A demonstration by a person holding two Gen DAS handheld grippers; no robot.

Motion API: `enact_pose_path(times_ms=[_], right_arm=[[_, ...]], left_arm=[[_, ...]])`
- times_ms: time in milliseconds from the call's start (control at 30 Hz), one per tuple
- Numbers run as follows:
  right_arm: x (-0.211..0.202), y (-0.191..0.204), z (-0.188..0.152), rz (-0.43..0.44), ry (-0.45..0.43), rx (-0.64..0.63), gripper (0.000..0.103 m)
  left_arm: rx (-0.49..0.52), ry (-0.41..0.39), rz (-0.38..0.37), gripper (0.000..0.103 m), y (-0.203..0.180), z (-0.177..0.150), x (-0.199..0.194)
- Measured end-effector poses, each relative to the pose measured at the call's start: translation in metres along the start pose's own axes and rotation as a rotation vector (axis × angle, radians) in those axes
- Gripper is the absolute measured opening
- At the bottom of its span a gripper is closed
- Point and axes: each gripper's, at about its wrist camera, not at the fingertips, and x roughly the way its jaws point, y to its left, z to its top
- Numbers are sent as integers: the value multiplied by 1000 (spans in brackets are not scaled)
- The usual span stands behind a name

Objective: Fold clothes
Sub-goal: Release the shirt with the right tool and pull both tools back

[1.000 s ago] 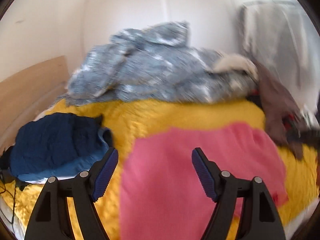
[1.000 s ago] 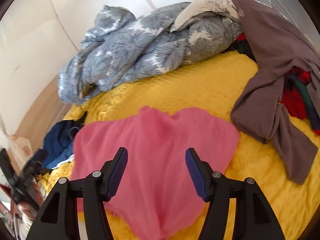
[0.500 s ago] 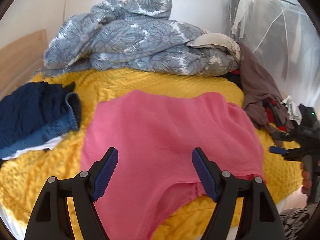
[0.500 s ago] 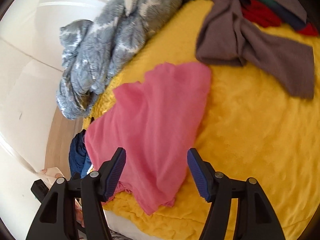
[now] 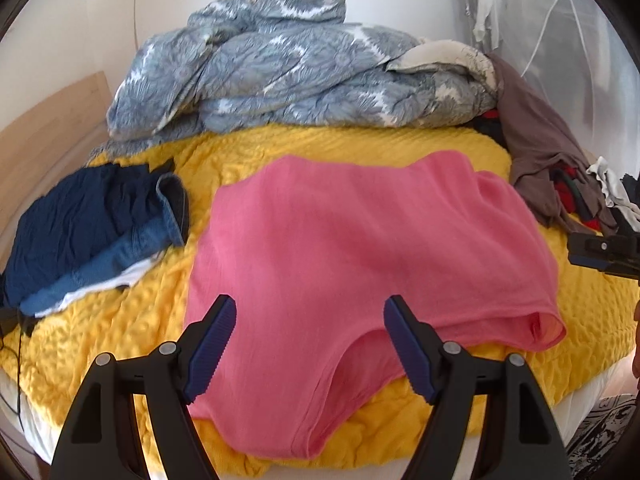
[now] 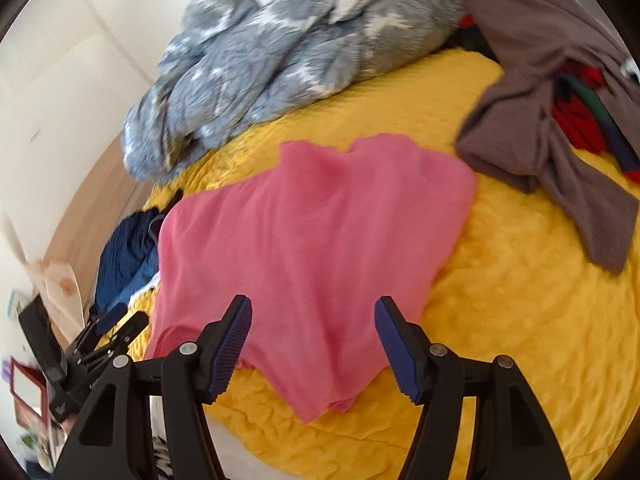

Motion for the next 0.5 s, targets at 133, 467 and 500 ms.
enact_pose_path(times_ms=[133,467,500], right_arm=[[4,25,-4,21,6,-91,66],[33,46,-20,232,174,-22,66],[30,50,-16,188,137,-58,66]], left_arm=[[-90,60,-61,79,11,-7,2],[-178,151,-184,79,13,-15,8],[-191,166,-197,79,12,-16,10]])
